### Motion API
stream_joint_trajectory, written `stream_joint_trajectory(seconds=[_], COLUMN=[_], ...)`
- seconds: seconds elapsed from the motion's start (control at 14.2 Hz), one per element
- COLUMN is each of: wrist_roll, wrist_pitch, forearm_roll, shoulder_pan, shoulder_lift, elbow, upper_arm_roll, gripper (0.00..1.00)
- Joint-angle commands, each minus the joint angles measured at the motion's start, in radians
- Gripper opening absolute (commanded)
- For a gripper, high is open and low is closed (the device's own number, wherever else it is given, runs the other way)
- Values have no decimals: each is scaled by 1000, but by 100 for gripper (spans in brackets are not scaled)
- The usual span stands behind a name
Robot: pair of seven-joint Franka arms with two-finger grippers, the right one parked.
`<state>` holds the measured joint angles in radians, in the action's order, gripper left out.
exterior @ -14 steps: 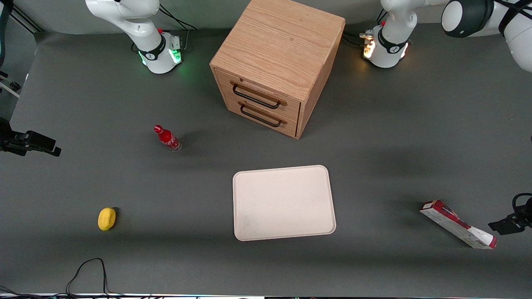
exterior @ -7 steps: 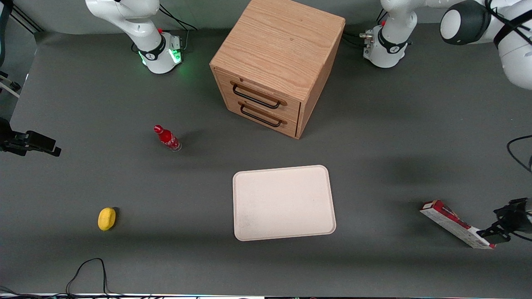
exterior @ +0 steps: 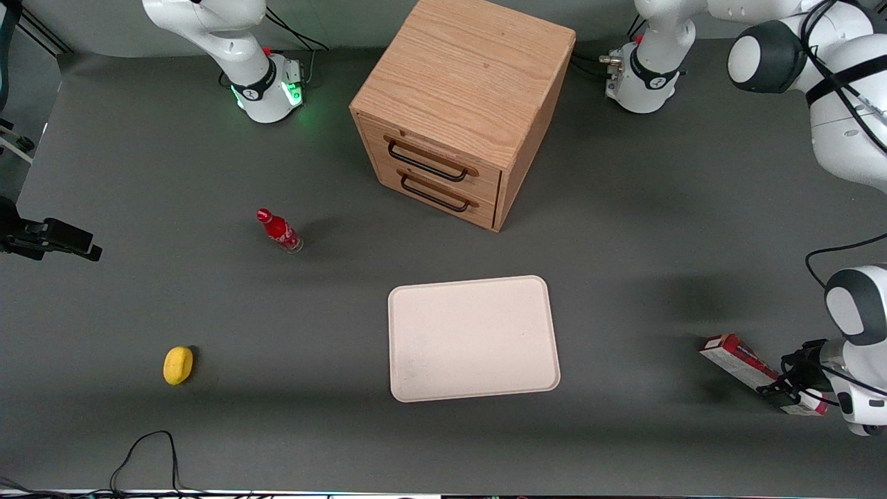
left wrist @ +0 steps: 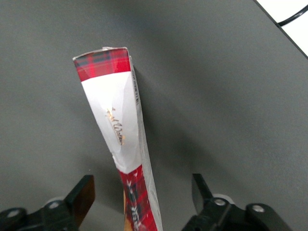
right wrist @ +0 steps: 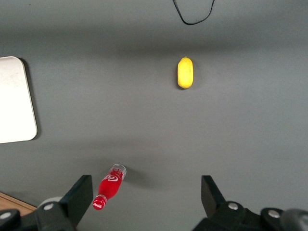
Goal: Place red cookie box on tray
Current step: 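Close the left gripper on the cookie box's end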
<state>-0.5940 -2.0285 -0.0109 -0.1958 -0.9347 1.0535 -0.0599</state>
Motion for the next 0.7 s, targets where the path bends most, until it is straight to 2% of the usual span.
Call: stream_joint_trajectory(seconds=[0.0,0.21,0.28,0.63], wrist_roll=[-36,-35,-30,-30], wrist_pitch=[-24,-22,-22,14], forearm_roll=[-12,-14,-14,-35], shoulder_pan=[6,4,1,6], shoulder_lift=[4,5,5,26], elbow=[22,22,22,10], upper_arm_roll=[6,5,5,6], gripper=[65,4,0,0])
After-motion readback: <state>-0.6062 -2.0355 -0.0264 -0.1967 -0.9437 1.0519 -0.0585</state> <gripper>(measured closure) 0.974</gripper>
